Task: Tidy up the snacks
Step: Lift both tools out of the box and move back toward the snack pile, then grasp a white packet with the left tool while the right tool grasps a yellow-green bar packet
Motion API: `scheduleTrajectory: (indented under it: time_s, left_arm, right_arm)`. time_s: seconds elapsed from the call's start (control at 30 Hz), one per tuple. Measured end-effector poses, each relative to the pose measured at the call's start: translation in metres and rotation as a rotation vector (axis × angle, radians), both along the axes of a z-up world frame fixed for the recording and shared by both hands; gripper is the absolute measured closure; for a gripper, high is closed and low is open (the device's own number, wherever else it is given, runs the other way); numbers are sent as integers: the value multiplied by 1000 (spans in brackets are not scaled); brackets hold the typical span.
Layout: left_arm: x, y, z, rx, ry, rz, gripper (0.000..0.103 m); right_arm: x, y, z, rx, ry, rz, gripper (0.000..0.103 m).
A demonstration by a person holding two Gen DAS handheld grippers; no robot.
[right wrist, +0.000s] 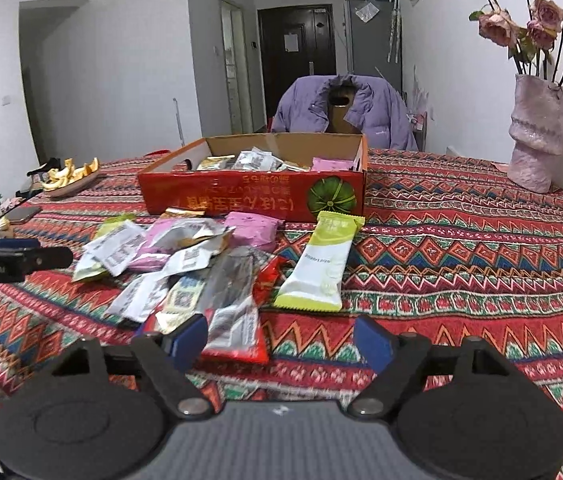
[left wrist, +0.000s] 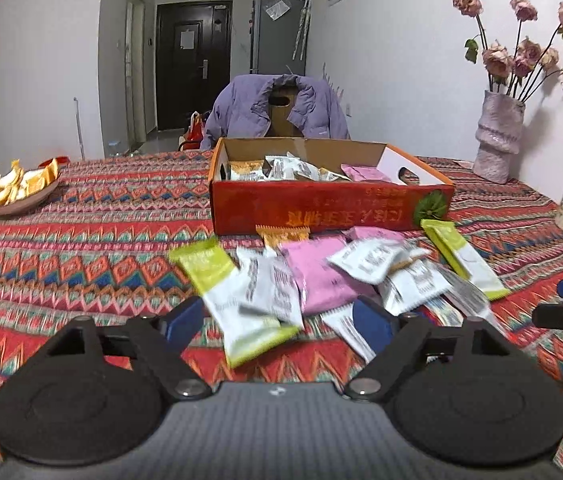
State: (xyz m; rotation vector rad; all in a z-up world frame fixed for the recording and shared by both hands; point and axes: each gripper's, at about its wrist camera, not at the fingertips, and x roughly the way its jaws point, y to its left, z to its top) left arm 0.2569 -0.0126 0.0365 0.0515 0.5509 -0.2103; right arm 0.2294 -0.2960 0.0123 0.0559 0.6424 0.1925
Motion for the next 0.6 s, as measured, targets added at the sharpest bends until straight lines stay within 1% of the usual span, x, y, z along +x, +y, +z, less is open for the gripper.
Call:
scheduleTrajectory:
  time_s: [0.1, 0.17, 0.27, 0.3, 0.37, 0.5, 0.57, 0.6]
  left_arm:
    - [23, -7, -4, 50, -9, 5, 26]
    - [37, -12, -10, 88, -5, 13, 29]
    - [56, -19, -21, 146, -5, 31, 31]
    - [62, -21, -25, 173, -5, 44, 35]
    - [73, -26, -34, 222, 4, 53, 39]
    - [85, -34, -44, 252, 26, 16, 39]
    - [87, -42, -48, 280, 37, 1, 39]
    - [87, -46, -51, 300, 34, -7, 40]
  right_arm:
    - [19, -1, -3, -2, 6, -12, 24]
    - [31, -2, -4, -5, 7, -20, 26]
    - [53, -5, -9, -6, 18, -30, 27]
    - [60, -5, -11, -11, 23, -34, 27]
    - [72, -5, -15, -18, 29, -38, 27]
    - [95, -5, -24, -26, 47, -39, 28]
    - [105, -5, -28, -30, 55, -40, 28]
    - [109, -6, -31, -28, 60, -39, 30]
